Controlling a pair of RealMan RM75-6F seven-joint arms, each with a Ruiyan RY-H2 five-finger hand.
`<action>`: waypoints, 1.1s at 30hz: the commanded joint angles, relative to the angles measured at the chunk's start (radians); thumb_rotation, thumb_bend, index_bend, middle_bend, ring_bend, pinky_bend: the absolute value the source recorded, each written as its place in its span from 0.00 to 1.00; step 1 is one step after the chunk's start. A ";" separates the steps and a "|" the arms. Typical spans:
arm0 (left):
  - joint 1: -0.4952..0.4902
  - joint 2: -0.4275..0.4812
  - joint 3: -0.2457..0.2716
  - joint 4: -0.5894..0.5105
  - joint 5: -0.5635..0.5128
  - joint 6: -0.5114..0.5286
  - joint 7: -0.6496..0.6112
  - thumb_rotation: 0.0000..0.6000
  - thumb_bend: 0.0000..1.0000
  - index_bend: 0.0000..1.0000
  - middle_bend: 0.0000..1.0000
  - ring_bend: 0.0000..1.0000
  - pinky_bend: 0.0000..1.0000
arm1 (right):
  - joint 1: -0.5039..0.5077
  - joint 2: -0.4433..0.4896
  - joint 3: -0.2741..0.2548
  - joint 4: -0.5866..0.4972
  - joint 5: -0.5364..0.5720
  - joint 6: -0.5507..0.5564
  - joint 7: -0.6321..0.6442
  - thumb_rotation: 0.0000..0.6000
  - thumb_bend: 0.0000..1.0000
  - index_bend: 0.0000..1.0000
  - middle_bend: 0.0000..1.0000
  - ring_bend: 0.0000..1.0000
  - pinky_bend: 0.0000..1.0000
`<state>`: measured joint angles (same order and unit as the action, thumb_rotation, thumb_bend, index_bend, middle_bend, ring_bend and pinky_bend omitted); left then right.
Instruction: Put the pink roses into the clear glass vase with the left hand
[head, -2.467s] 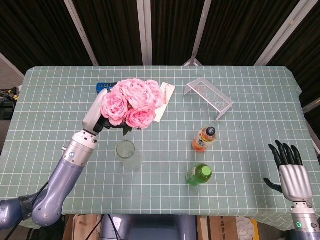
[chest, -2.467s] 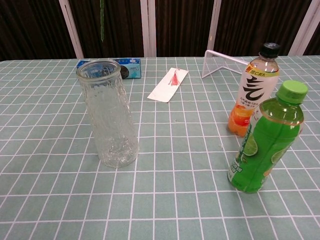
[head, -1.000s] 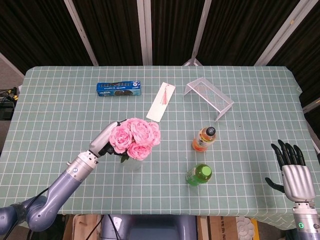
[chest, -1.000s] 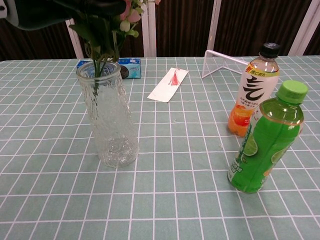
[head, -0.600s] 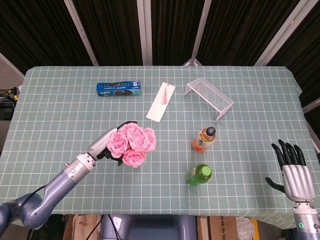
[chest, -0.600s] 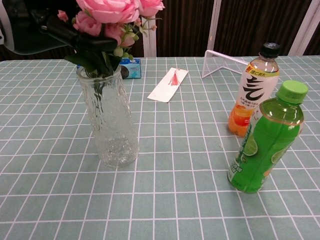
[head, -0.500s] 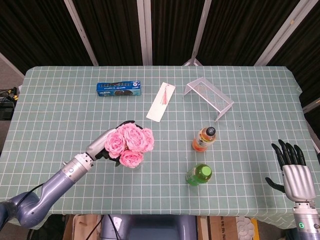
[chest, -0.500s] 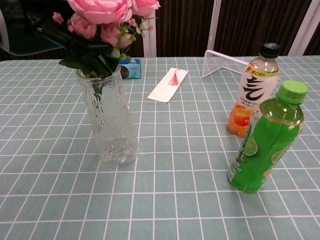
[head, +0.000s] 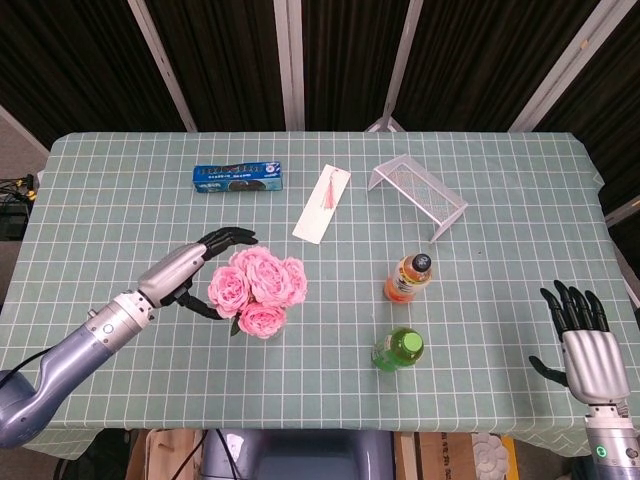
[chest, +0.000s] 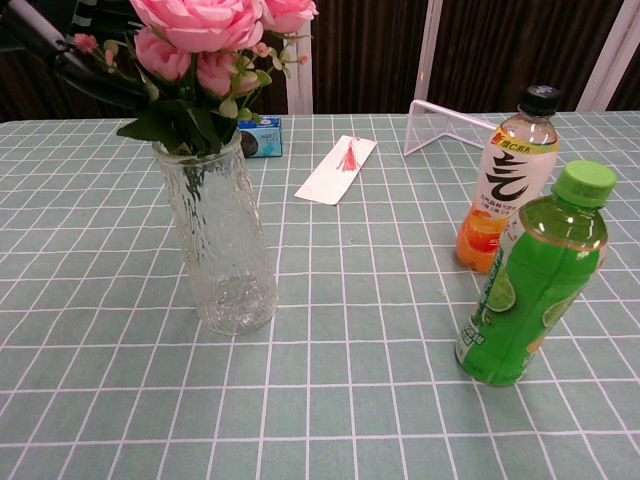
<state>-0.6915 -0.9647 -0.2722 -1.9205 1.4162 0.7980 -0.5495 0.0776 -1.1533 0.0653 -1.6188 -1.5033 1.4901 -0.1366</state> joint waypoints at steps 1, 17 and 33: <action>0.039 0.000 0.042 0.045 -0.069 0.113 0.441 1.00 0.18 0.16 0.06 0.00 0.01 | 0.000 -0.001 0.000 -0.001 -0.001 0.000 -0.003 1.00 0.15 0.10 0.04 0.01 0.00; 0.389 -0.028 0.242 -0.048 -0.013 0.713 1.005 1.00 0.18 0.25 0.12 0.00 0.05 | 0.001 0.001 -0.001 0.000 -0.005 0.000 0.005 1.00 0.15 0.10 0.04 0.01 0.00; 0.535 -0.172 0.269 0.338 0.062 0.826 0.617 1.00 0.18 0.16 0.06 0.00 0.03 | 0.004 0.001 -0.009 0.004 -0.024 -0.002 0.002 1.00 0.15 0.10 0.04 0.01 0.00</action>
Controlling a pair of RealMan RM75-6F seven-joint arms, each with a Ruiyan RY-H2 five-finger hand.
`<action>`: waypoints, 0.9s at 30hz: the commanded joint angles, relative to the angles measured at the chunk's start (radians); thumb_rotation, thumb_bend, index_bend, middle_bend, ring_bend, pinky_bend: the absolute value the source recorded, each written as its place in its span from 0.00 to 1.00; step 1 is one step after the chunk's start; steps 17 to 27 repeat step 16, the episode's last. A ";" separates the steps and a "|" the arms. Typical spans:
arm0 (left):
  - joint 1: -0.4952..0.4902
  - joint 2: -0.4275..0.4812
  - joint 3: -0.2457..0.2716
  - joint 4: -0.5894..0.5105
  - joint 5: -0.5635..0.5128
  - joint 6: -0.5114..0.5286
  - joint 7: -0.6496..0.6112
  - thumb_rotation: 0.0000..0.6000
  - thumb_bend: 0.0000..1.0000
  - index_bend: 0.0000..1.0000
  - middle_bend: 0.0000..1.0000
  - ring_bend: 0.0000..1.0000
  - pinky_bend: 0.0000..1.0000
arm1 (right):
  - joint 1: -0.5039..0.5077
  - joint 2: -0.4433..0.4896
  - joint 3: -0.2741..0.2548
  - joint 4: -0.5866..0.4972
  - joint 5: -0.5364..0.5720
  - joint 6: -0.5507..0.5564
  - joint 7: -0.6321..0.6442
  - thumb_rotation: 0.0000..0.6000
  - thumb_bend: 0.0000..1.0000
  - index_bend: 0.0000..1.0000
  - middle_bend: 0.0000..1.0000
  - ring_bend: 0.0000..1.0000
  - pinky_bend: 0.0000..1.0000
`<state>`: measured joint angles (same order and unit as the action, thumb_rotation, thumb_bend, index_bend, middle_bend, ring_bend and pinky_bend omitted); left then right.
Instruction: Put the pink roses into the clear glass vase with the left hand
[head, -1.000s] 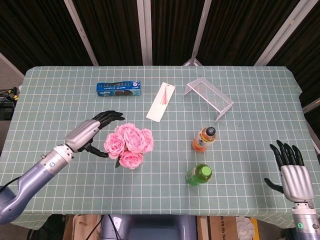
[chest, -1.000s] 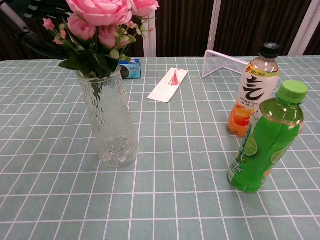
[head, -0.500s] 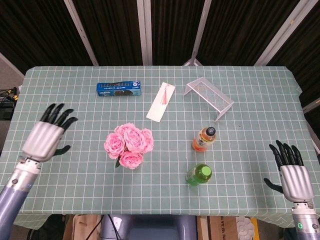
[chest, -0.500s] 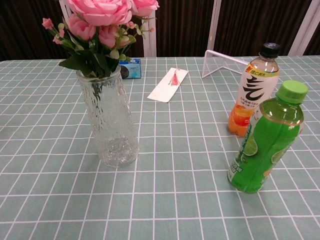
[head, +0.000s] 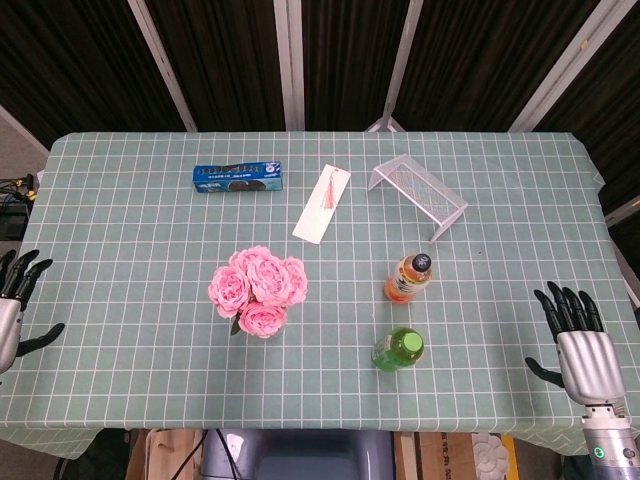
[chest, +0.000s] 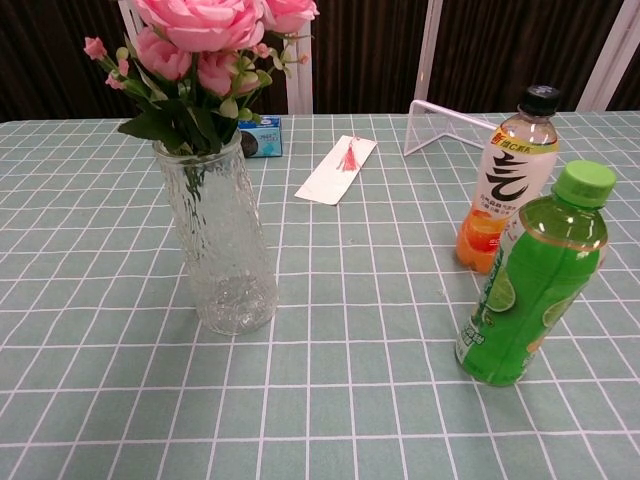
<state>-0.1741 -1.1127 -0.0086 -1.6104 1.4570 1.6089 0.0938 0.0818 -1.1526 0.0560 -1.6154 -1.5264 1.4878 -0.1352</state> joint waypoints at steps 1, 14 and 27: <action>0.021 -0.029 0.005 0.039 0.027 0.018 -0.035 1.00 0.18 0.15 0.06 0.00 0.03 | 0.000 0.001 0.000 0.001 -0.001 0.000 0.001 1.00 0.15 0.10 0.04 0.01 0.00; 0.047 -0.020 -0.010 0.056 0.034 0.011 -0.068 1.00 0.18 0.15 0.05 0.00 0.03 | 0.001 0.008 -0.004 -0.010 -0.010 0.001 -0.004 1.00 0.16 0.10 0.04 0.01 0.00; 0.047 -0.019 -0.013 0.054 0.033 0.005 -0.066 1.00 0.18 0.15 0.05 0.00 0.03 | 0.002 0.007 -0.004 -0.010 -0.009 -0.001 -0.009 1.00 0.15 0.10 0.04 0.01 0.00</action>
